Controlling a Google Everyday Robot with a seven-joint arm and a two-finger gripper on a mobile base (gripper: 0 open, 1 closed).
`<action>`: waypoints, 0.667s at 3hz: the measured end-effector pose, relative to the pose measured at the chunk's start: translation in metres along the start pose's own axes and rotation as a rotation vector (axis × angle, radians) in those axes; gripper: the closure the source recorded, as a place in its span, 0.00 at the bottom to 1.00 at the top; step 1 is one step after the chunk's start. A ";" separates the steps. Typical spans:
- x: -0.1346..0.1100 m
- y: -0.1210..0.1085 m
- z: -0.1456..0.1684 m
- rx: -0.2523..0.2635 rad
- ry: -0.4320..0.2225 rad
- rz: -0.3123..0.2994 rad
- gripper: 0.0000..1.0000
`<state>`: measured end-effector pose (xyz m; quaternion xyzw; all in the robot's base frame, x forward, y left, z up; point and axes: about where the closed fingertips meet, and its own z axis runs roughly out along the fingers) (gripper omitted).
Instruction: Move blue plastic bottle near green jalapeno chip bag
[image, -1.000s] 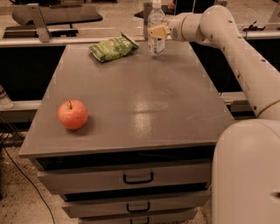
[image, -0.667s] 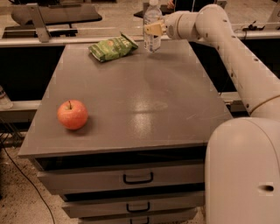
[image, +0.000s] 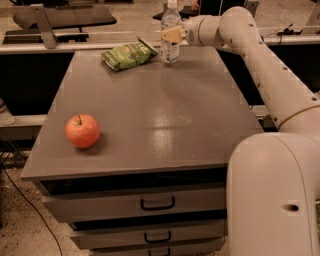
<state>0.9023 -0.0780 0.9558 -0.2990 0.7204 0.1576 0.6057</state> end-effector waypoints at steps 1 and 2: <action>0.006 0.008 0.006 -0.017 0.012 0.013 0.35; 0.010 0.011 0.010 -0.025 0.019 0.024 0.12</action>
Offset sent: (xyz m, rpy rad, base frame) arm -0.0018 0.0097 -0.0161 0.0150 0.0459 0.0134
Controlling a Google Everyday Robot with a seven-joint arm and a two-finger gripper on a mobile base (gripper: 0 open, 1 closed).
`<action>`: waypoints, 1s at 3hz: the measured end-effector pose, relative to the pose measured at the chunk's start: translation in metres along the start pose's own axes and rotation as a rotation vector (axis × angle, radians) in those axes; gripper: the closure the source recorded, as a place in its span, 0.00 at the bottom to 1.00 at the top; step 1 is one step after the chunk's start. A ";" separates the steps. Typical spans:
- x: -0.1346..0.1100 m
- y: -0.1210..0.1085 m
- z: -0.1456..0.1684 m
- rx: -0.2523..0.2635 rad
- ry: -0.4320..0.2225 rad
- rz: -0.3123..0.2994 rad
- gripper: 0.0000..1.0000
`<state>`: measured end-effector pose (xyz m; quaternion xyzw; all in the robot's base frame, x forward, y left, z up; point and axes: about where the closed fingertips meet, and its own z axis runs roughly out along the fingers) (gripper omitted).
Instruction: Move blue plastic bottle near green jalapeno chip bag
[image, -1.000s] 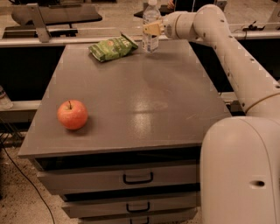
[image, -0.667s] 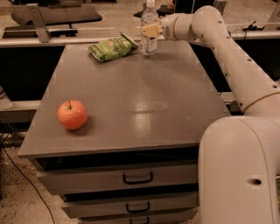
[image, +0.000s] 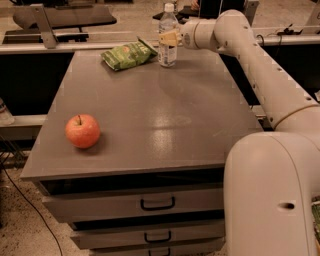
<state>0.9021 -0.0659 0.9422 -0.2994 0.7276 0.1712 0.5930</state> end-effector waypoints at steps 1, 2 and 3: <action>0.005 0.003 0.002 -0.006 0.006 0.009 0.00; 0.008 0.000 -0.002 0.000 0.005 0.018 0.00; 0.003 -0.027 -0.036 0.050 -0.015 -0.005 0.00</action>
Offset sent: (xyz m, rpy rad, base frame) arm -0.0074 -0.0190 -0.0054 0.0197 0.0117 -0.0248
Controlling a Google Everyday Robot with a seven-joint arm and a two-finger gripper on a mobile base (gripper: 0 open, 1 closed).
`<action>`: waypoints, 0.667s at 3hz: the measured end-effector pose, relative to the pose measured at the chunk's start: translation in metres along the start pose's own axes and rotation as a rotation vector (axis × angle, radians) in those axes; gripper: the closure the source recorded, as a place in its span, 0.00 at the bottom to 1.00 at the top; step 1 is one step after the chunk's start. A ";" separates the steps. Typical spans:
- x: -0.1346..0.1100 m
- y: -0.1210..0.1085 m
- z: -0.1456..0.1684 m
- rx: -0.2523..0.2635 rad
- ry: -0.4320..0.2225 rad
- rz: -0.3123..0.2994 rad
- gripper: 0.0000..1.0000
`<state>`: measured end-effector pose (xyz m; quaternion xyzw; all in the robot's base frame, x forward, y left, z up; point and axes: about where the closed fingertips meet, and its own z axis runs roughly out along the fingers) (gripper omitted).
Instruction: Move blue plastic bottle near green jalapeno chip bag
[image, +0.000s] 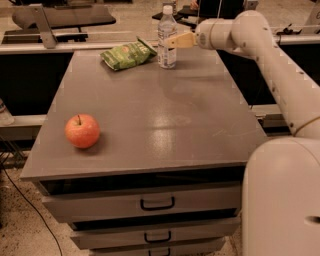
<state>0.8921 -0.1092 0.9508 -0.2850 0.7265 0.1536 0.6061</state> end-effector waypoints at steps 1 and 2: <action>-0.014 -0.049 -0.071 0.063 -0.061 -0.031 0.00; -0.034 -0.086 -0.156 0.080 -0.142 -0.090 0.00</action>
Offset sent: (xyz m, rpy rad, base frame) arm -0.1436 -0.2532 0.1316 -0.0339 -0.3263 0.0228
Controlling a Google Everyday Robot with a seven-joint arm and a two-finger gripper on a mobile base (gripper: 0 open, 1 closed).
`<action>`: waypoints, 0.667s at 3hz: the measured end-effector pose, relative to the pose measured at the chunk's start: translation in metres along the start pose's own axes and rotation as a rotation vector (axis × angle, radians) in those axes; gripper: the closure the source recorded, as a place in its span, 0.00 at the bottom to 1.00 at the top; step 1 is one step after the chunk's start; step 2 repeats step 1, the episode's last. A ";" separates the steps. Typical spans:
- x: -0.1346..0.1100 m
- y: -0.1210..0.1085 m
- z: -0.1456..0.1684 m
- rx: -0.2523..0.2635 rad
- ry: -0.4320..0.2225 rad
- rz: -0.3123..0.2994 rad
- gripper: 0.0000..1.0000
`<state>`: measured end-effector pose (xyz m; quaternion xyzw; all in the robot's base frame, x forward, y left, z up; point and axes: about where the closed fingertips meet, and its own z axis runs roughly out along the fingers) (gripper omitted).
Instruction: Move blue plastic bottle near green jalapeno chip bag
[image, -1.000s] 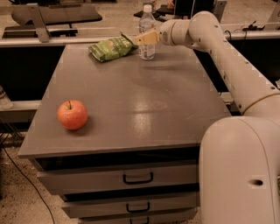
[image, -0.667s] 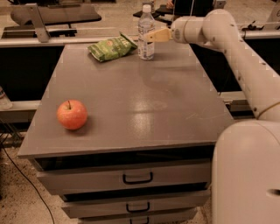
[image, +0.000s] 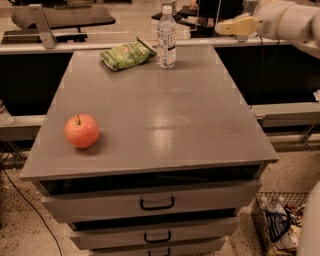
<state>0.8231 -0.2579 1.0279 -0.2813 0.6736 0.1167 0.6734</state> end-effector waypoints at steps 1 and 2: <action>-0.002 -0.002 -0.013 -0.017 0.001 -0.038 0.00; -0.002 -0.002 -0.013 -0.017 0.001 -0.038 0.00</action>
Offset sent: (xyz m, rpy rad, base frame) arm 0.0000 0.0000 0.0000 0.0000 0.0000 0.0000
